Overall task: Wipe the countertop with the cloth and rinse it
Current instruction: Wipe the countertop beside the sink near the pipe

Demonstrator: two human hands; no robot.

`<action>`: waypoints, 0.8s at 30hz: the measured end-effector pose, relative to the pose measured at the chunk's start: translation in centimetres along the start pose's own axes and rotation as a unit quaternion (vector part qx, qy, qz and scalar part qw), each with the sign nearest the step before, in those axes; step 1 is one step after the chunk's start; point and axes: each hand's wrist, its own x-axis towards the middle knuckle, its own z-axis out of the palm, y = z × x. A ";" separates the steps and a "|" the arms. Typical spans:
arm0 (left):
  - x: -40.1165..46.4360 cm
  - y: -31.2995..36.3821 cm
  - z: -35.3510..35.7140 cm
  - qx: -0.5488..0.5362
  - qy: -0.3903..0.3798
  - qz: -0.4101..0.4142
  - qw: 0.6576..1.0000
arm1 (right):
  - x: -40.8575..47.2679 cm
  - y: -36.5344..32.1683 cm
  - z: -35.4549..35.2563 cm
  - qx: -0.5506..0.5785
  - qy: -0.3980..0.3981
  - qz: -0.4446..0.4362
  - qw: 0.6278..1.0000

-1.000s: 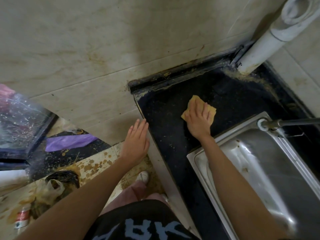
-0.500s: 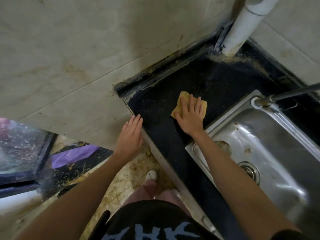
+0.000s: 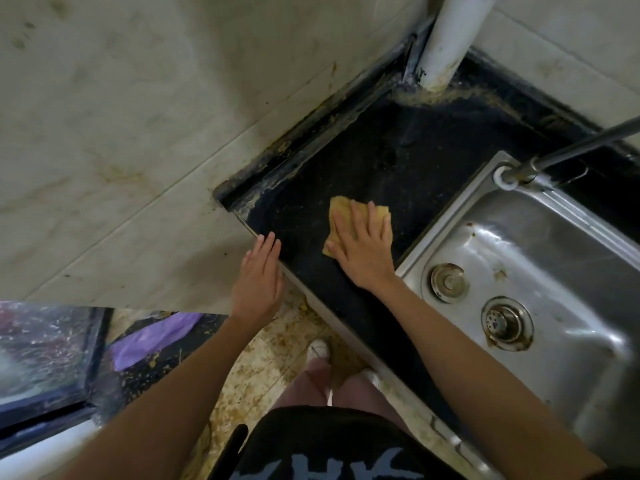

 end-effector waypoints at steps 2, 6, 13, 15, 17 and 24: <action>0.0 -0.1 -0.2 0.004 -0.002 0.007 1.000 | 2.5 0.1 -0.5 0.024 -0.011 0.057 0.998; 0.0 0.0 -0.1 0.011 -0.013 0.004 1.000 | 3.3 -2.7 -0.5 0.023 -0.012 0.064 0.998; 0.1 -0.5 -0.4 0.005 -0.019 0.022 1.000 | -2.9 -4.6 2.0 -0.059 0.049 -0.132 0.988; 0.0 -0.6 -0.4 0.005 -0.014 0.026 1.000 | -3.2 -3.4 2.0 -0.050 0.052 -0.156 0.985; 0.0 -0.6 -0.4 0.006 -0.015 0.028 0.999 | -2.8 -3.6 1.8 -0.040 0.033 -0.139 0.989; 0.1 -0.6 -0.4 0.013 -0.020 0.029 0.999 | -0.7 -6.5 1.1 -0.037 0.012 -0.057 0.998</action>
